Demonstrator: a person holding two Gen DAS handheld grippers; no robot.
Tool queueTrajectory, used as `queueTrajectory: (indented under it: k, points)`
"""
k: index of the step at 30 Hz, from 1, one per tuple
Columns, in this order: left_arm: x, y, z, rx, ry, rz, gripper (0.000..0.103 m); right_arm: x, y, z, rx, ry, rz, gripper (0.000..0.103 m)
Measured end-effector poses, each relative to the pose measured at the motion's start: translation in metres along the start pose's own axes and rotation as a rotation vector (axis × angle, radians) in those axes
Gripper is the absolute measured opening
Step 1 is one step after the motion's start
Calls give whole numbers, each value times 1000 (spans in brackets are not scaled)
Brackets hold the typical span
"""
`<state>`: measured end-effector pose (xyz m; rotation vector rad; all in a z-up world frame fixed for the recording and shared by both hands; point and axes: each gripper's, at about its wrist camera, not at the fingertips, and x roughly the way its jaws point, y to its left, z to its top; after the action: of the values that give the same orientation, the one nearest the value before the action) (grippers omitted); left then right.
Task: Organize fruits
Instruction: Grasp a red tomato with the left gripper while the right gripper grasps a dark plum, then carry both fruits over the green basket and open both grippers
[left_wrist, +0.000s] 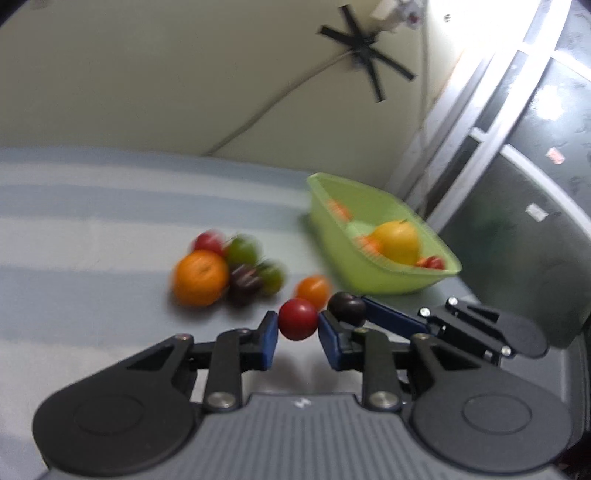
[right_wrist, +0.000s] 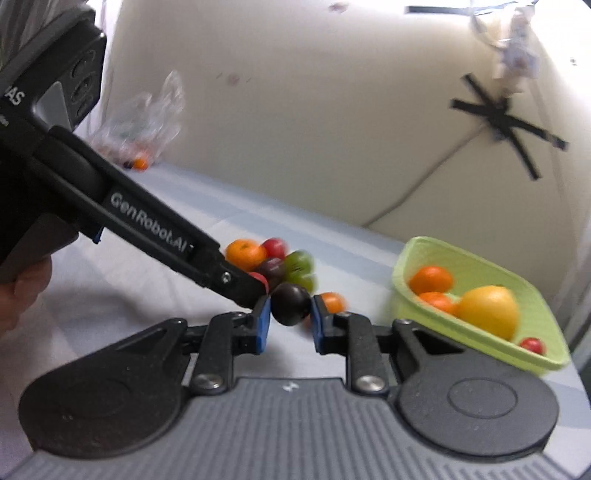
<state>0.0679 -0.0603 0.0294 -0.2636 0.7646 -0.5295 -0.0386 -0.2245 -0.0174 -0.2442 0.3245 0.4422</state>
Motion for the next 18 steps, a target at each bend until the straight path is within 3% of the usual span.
queueTrajectory:
  k: [5, 9, 14, 18]
  points:
    - [32, -34, 64, 66, -14, -79, 25, -9, -53, 23, 32, -74, -126, 26]
    - [83, -53, 102, 42, 43, -133, 25, 5, -107, 26, 138, -9, -134, 26]
    - [139, -63, 105, 39, 118, -92, 26, 22, -164, 10, 332, 61, -111, 27]
    - [158, -59, 99, -3, 129, -103, 30, 24, -171, 5, 340, 54, -130, 30]
